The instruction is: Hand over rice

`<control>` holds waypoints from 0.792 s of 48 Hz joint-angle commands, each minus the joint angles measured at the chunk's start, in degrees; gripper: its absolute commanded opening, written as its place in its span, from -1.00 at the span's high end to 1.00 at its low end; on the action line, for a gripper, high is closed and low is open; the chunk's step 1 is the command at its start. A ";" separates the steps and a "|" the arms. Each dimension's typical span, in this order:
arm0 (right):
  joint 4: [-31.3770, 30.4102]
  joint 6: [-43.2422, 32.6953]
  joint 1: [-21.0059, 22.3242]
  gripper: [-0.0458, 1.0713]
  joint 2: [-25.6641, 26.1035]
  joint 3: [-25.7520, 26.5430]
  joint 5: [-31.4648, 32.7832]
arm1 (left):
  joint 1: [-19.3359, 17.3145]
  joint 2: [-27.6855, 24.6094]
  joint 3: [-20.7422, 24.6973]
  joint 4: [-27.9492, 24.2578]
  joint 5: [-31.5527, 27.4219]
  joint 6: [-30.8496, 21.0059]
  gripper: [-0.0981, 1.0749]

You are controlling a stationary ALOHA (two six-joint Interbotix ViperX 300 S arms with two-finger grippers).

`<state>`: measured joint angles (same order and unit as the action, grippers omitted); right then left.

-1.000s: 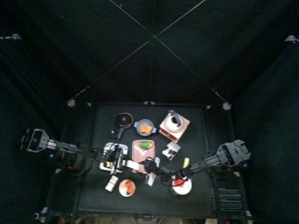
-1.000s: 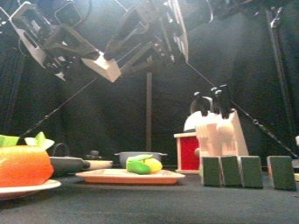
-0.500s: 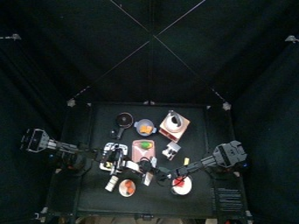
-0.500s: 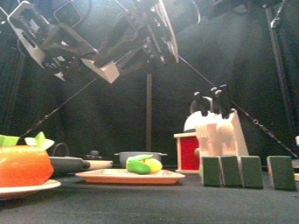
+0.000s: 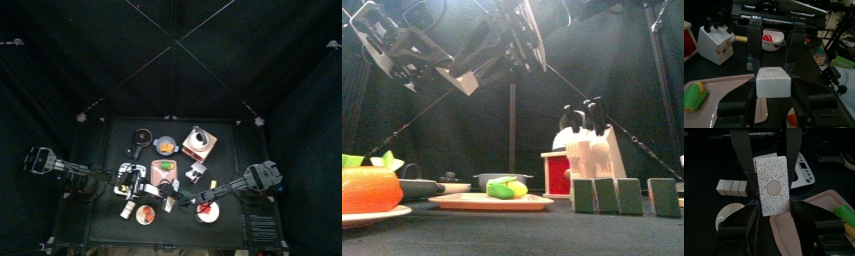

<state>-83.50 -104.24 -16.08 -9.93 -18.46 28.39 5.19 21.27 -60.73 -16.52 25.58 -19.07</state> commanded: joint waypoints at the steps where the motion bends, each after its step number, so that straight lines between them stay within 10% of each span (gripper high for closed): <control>1: 0.09 -0.09 0.44 0.06 1.14 1.23 0.00 | 0.09 0.35 1.05 0.09 0.62 -0.09 -0.58; 38: 5.98 -0.09 0.18 0.06 1.14 1.05 0.09 | -0.09 0.62 0.88 0.62 0.88 -0.18 -0.83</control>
